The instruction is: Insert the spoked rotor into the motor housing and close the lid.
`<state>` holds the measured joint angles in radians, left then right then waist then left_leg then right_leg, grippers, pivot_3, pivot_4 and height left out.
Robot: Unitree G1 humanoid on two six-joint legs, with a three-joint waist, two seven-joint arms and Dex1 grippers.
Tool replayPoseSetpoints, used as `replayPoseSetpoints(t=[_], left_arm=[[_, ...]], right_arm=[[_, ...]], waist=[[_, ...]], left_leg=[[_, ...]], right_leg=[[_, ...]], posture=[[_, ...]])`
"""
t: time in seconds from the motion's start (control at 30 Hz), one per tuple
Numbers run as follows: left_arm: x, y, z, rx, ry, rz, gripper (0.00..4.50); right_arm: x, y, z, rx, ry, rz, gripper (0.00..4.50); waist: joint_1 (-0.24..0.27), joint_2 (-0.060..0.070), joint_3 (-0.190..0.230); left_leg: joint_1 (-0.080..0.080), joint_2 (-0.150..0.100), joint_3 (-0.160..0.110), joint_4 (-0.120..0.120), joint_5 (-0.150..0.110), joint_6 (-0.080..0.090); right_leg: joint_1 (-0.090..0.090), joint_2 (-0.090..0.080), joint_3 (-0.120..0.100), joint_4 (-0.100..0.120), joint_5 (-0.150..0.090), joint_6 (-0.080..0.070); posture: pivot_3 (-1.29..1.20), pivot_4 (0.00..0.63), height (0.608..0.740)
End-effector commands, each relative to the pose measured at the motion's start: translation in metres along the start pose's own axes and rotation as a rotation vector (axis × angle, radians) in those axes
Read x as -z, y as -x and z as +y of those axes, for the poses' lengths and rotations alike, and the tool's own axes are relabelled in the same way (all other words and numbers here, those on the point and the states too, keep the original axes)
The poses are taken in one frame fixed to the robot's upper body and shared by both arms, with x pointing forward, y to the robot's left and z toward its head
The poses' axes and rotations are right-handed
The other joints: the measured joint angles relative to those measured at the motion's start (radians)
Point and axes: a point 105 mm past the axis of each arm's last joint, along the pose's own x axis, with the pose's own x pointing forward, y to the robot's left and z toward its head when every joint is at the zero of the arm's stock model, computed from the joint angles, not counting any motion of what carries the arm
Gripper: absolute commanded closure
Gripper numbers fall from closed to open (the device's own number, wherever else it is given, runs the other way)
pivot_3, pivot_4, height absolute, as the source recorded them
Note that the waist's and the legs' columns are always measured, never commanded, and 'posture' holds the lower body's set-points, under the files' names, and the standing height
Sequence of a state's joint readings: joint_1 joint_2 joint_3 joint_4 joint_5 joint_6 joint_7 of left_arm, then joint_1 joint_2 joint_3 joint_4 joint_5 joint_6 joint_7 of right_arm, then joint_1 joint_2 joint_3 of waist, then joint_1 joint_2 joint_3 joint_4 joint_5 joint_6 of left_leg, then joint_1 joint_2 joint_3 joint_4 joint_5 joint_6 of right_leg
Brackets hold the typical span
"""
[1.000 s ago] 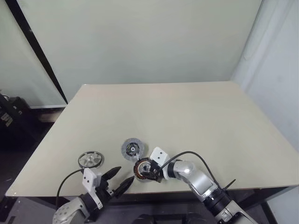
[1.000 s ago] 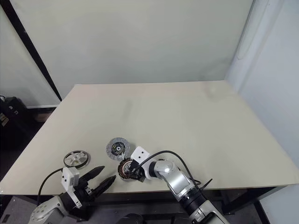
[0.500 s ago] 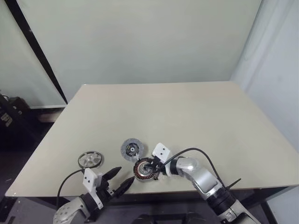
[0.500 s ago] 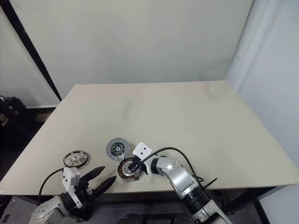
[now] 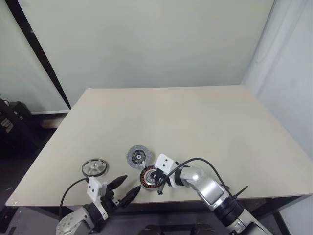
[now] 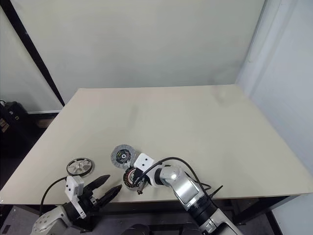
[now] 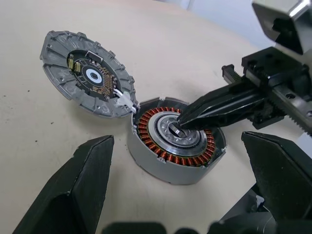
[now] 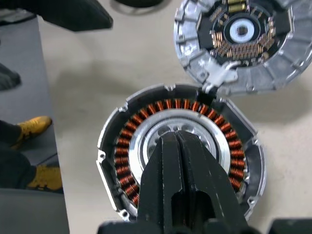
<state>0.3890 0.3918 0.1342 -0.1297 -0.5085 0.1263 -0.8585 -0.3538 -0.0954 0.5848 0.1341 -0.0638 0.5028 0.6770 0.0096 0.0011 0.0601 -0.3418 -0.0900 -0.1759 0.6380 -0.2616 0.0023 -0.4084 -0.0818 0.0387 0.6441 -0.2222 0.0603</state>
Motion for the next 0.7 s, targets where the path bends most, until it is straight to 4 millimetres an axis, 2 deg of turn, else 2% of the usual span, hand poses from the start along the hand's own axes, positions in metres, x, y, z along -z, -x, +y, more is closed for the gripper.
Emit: replayPoseSetpoints(t=[0.03,0.7], left_arm=[[-0.007,-0.0013,-0.0033,0.014,-0.03,-0.021,0.0],[-0.0055,-0.0015,-0.0042,0.012,-0.023,-0.023,0.0]], right_arm=[[-0.0156,-0.0013,-0.0031,0.008,0.054,-0.038,4.48],[-0.0197,-0.0081,0.0023,-0.006,0.05,-0.052,4.48]], waist=[[0.0,0.0,0.0],[0.0,0.0,0.0]], left_leg=[[0.0,0.0,0.0,0.0,0.0,0.0],[0.0,0.0,0.0,0.0,0.0,0.0]], right_leg=[[0.0,0.0,0.0,0.0,0.0,0.0],[0.0,0.0,0.0,0.0,0.0,0.0]], posture=[[0.0,0.0,0.74],[0.0,0.0,0.74]])
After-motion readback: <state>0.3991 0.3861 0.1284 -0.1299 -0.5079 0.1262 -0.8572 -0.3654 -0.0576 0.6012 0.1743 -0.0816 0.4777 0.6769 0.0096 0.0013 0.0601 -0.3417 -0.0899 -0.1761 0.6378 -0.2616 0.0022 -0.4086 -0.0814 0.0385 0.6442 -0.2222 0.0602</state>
